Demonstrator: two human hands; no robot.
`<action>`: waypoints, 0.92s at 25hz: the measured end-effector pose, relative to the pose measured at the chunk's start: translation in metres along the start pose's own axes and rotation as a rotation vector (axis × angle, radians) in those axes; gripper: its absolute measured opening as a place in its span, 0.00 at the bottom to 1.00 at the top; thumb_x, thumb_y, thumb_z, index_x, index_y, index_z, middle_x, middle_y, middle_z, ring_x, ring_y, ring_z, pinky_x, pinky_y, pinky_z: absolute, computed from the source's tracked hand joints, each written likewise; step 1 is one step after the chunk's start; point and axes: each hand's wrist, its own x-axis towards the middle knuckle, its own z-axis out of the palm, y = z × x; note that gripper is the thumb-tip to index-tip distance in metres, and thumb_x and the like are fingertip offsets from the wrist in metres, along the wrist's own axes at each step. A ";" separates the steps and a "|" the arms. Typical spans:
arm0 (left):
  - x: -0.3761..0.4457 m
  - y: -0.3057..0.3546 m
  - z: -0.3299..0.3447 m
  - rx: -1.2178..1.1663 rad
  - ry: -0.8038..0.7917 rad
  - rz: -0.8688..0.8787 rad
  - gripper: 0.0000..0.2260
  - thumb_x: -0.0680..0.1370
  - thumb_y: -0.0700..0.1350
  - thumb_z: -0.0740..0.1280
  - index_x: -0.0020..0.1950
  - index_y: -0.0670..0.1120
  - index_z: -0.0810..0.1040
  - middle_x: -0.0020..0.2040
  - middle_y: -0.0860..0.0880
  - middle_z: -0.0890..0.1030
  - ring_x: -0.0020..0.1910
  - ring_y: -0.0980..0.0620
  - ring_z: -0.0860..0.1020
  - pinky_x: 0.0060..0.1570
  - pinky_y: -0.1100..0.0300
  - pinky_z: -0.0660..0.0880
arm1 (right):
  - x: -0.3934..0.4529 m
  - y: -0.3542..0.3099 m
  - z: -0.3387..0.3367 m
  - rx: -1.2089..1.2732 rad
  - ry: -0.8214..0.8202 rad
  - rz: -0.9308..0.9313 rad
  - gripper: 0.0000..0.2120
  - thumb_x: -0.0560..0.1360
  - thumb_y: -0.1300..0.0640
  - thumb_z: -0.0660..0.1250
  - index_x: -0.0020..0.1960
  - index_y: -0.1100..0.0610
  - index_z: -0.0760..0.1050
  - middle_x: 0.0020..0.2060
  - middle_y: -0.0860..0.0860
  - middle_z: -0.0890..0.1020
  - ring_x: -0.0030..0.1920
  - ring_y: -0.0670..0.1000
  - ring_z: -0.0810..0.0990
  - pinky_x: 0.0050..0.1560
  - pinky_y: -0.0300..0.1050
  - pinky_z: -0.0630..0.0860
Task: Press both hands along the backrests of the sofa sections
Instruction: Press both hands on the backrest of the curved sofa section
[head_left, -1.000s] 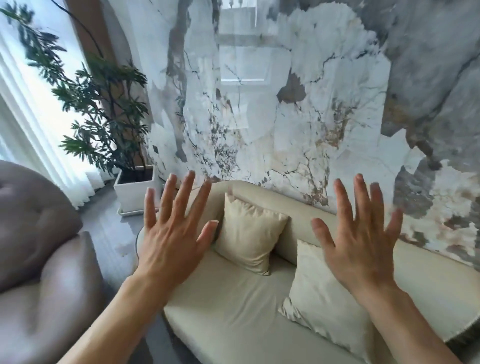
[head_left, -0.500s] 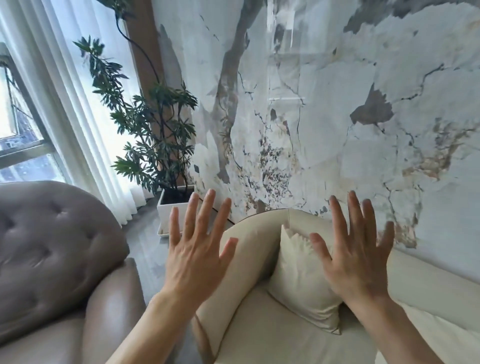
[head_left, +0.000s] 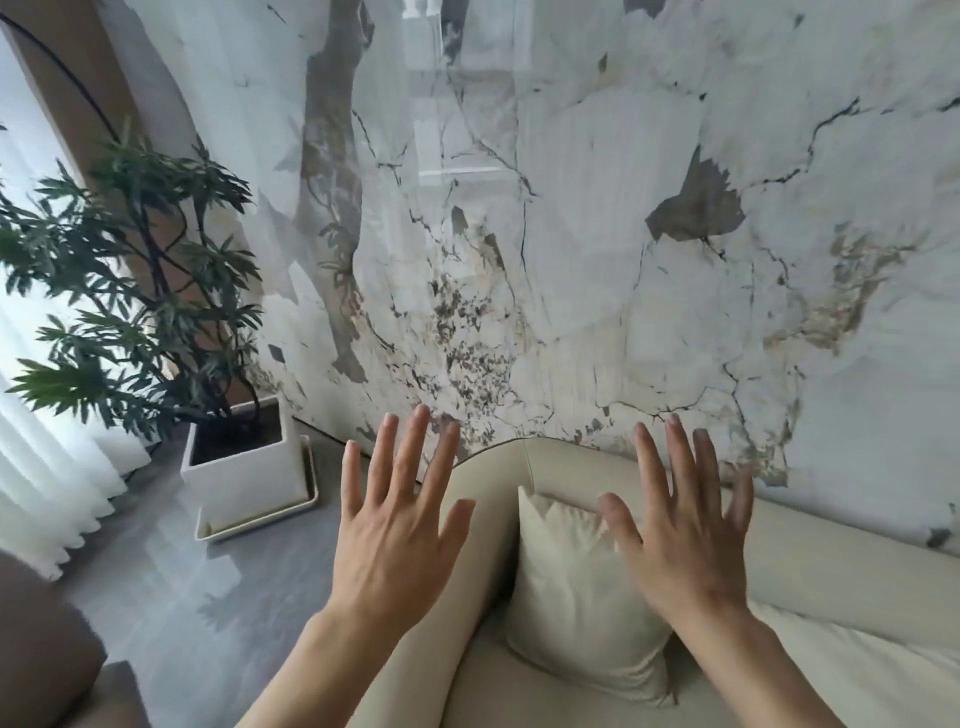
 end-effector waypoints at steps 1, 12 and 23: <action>0.013 -0.004 0.018 -0.013 -0.023 0.032 0.30 0.78 0.57 0.59 0.79 0.50 0.59 0.80 0.45 0.58 0.79 0.42 0.53 0.74 0.37 0.52 | 0.008 0.003 0.009 -0.027 -0.021 0.030 0.34 0.75 0.36 0.49 0.76 0.52 0.57 0.76 0.56 0.61 0.75 0.59 0.58 0.69 0.71 0.53; 0.128 -0.057 0.218 -0.182 -0.174 0.318 0.29 0.81 0.59 0.44 0.77 0.47 0.63 0.78 0.43 0.62 0.77 0.42 0.55 0.72 0.39 0.51 | 0.072 -0.032 0.137 -0.203 -0.202 0.347 0.36 0.77 0.36 0.38 0.74 0.54 0.64 0.74 0.56 0.65 0.73 0.60 0.63 0.68 0.70 0.60; 0.145 -0.008 0.489 -0.263 -0.230 0.434 0.30 0.74 0.58 0.58 0.75 0.48 0.64 0.75 0.43 0.67 0.75 0.42 0.61 0.68 0.35 0.59 | 0.103 0.067 0.379 -0.279 -0.260 0.373 0.32 0.76 0.36 0.48 0.73 0.52 0.66 0.73 0.54 0.68 0.72 0.58 0.65 0.68 0.63 0.53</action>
